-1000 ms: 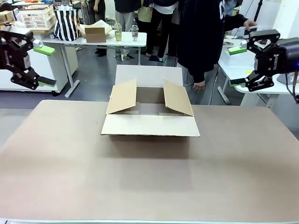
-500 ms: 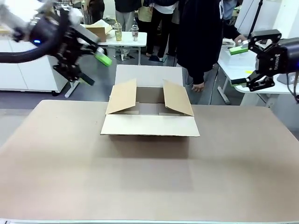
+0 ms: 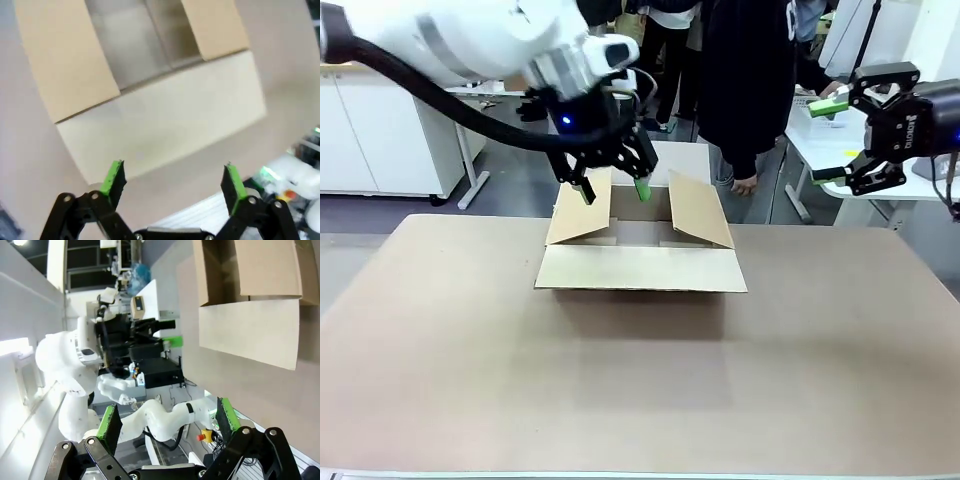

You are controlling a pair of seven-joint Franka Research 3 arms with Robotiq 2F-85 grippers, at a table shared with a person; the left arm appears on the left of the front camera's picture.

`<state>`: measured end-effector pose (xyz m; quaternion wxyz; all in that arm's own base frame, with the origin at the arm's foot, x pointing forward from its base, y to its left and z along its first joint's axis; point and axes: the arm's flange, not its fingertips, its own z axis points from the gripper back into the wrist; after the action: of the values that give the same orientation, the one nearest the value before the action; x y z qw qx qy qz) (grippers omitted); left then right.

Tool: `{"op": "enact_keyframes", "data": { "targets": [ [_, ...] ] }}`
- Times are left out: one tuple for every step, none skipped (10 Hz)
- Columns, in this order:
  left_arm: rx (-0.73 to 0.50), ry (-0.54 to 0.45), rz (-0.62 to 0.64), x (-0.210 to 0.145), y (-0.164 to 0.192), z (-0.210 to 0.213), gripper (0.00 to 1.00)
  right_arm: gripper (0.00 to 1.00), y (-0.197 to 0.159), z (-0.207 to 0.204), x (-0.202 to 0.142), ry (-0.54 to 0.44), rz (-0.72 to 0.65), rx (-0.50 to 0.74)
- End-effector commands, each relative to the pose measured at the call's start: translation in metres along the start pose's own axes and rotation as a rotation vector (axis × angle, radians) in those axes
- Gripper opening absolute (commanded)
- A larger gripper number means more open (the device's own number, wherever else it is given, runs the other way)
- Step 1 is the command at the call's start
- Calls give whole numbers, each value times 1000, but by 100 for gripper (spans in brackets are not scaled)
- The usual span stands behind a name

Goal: Pack the gift set into the box.
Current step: Place both hands on the side flaps of the Package Box and spread them outward.

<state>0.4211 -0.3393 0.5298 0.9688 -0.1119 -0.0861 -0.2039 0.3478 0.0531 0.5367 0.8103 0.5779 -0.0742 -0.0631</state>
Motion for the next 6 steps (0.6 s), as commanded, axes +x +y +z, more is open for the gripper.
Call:
{"op": "enact_keyframes", "data": {
  "targets": [
    [257,34,-25,47,-9,-17,100,100,0,-2,2,-5,28,29],
    [337,49,-39,64,-9,-35,100,100,0,-2,2,-5,28,29],
    [380,38,-60,76,-8,-56,100,100,0,-2,2,-5,28,29],
    [400,30,-63,85,-3,-74,100,100,0,-2,2,-5,28,29],
    [398,18,-59,96,5,-90,100,100,0,-2,2,-5,28,29],
    [370,-27,-14,111,17,-104,100,100,0,-2,2,-5,28,29]
  ]
}}
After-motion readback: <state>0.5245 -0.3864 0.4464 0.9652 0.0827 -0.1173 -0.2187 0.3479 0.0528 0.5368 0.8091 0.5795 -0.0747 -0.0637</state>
